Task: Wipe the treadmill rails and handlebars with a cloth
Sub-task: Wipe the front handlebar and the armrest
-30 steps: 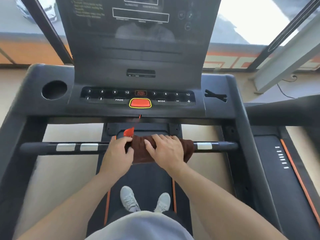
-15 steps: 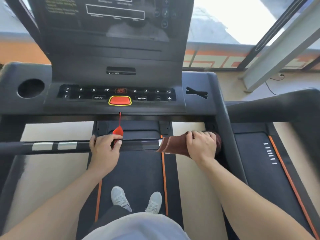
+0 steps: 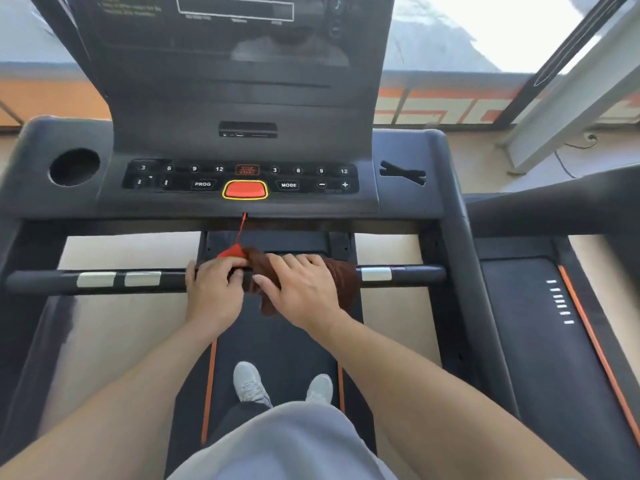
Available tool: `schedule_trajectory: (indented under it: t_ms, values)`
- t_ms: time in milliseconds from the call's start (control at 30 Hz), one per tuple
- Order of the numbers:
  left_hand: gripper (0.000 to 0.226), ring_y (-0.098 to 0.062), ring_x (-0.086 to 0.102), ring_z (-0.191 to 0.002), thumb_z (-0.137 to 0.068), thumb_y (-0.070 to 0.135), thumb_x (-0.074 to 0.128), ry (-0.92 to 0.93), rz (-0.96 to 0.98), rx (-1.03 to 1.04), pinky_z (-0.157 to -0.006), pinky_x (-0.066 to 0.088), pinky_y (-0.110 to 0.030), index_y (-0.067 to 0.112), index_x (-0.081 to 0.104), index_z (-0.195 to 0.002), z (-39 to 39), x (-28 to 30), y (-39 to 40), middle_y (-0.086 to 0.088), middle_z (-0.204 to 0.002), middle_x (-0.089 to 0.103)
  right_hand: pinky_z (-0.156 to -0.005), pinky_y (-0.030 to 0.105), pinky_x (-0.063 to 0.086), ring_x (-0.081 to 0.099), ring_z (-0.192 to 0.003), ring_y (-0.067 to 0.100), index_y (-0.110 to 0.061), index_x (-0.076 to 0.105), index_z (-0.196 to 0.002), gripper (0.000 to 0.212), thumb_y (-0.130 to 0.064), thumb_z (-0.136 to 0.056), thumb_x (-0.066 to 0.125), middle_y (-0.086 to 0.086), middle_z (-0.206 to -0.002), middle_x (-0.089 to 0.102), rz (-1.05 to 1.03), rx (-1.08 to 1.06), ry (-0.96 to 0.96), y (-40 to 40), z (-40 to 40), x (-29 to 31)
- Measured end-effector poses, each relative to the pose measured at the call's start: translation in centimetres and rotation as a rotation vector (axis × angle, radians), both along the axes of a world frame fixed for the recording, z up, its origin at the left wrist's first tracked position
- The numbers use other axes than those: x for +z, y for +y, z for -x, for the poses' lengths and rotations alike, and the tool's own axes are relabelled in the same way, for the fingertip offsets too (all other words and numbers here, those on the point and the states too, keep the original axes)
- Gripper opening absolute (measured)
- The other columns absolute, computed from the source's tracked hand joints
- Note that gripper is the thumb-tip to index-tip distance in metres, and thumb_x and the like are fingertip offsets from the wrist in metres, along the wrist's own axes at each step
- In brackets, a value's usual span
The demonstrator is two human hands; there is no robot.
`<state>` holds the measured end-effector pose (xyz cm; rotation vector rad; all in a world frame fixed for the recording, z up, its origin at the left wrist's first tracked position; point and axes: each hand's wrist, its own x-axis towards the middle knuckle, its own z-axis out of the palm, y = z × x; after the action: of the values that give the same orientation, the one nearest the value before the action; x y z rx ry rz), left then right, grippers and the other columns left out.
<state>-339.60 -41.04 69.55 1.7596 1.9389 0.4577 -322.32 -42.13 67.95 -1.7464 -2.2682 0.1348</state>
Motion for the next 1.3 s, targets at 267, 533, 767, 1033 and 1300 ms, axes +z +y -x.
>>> schedule_trajectory:
  t_ms: [267,533,767,1033,1300]
  values:
    - [0.027,-0.027,0.059,-0.115,-0.097,0.007,0.052,-0.005,-0.124,0.076,-0.124,0.01,-0.047,0.024,0.073,-0.1,-1.2,-0.8,-0.6,-0.001,-0.108,0.073,-0.09,0.042,0.044,0.069,-0.084,0.028,-0.02,0.071,-0.082,0.053,-0.046,-0.103,0.03,0.002,-0.084,0.075,0.106,-0.355,-0.244,-1.4,-17.0,0.8]
    - [0.024,-0.026,0.059,-0.115,-0.1,0.007,0.049,-0.031,-0.045,0.043,-0.125,-0.004,-0.046,0.017,0.07,-0.106,-0.6,-0.1,-0.5,-0.003,-0.112,0.07,-0.105,0.038,0.033,0.065,-0.099,0.02,-0.026,0.073,-0.089,0.045,-0.043,-0.103,0.034,-0.005,-0.097,0.077,0.113,-0.505,-0.096,-1.4,-15.8,0.3]
    - [0.029,-0.025,0.054,-0.127,-0.102,0.009,0.045,-0.029,-0.012,0.012,-0.126,-0.007,-0.045,0.015,0.07,-0.117,-0.4,0.9,-0.5,-0.007,-0.119,0.067,-0.107,0.037,0.029,0.061,-0.109,0.02,-0.03,0.067,-0.118,0.03,-0.039,-0.106,0.041,-0.008,-0.112,0.072,0.085,-0.23,0.124,-1.7,-2.0,1.0]
    - [0.03,-0.018,0.049,-0.129,-0.101,0.014,0.044,-0.052,-0.032,-0.05,-0.126,-0.005,-0.049,0.024,0.071,-0.111,0.2,0.6,-0.8,0.002,-0.118,0.067,-0.116,0.041,0.035,0.054,-0.134,0.02,-0.033,0.059,-0.143,0.052,-0.055,-0.105,0.032,-0.008,-0.143,0.063,0.175,0.062,0.254,-0.7,-0.9,0.9]
    - [0.044,-0.023,0.017,-0.152,-0.101,0.058,0.038,0.187,0.139,-0.096,-0.12,-0.014,-0.056,0.039,0.061,-0.133,-2.9,1.6,0.0,0.008,-0.15,0.047,-0.12,0.044,0.025,0.047,-0.132,0.023,-0.032,0.069,-0.12,0.058,-0.075,-0.096,0.038,-0.007,-0.13,0.065,0.303,-0.408,-0.038,-1.9,-9.8,2.5]
